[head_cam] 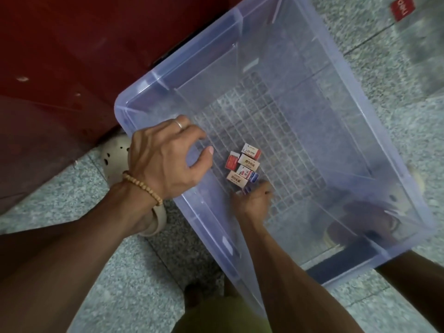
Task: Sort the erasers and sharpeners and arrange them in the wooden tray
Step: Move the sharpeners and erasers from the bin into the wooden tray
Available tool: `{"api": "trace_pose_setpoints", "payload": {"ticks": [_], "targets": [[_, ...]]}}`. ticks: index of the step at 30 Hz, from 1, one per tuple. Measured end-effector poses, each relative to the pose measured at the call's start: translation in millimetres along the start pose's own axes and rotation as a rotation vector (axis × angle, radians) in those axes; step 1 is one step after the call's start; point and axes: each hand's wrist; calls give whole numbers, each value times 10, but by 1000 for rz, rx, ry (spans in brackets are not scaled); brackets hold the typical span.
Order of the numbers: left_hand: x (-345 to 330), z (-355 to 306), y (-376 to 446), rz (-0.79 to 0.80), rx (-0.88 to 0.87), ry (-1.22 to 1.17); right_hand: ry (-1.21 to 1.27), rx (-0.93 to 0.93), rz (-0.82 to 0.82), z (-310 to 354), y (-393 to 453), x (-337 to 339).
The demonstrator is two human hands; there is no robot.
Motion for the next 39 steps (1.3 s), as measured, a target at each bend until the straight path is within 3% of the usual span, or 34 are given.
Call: {"api": "trace_pose_setpoints", "payload": {"ticks": [2, 6, 9, 12, 16, 28, 34, 39], "targets": [[-1, -2, 9, -8, -7, -3, 167, 84, -38, 146, 95, -75], [0, -1, 2, -12, -8, 2, 256, 243, -59, 424, 308, -52], [6, -9, 7, -16, -7, -3, 87, 382, -92, 440, 334, 8], [9, -18, 11, -21, -6, 4, -226, 565, -284, 324, 415, 21], [-3, -13, 11, -18, -3, 1, -530, 803, -305, 346, 752, -4], [-12, 3, 6, -1, 13, 12, -809, 1434, -438, 821, 1222, -43], [-11, -12, -5, -1, 16, 12, -741, 1425, -478, 812, 1169, -39], [-8, -12, -1, -4, 18, 24, -411, 1353, -285, 861, 1091, -47]]}}
Point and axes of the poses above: each hand's wrist, its own y-axis towards the middle knuckle, its own x-axis out of the back of the hand, z = x × y, and after that the axes turned 10 degrees about -y, right-handed
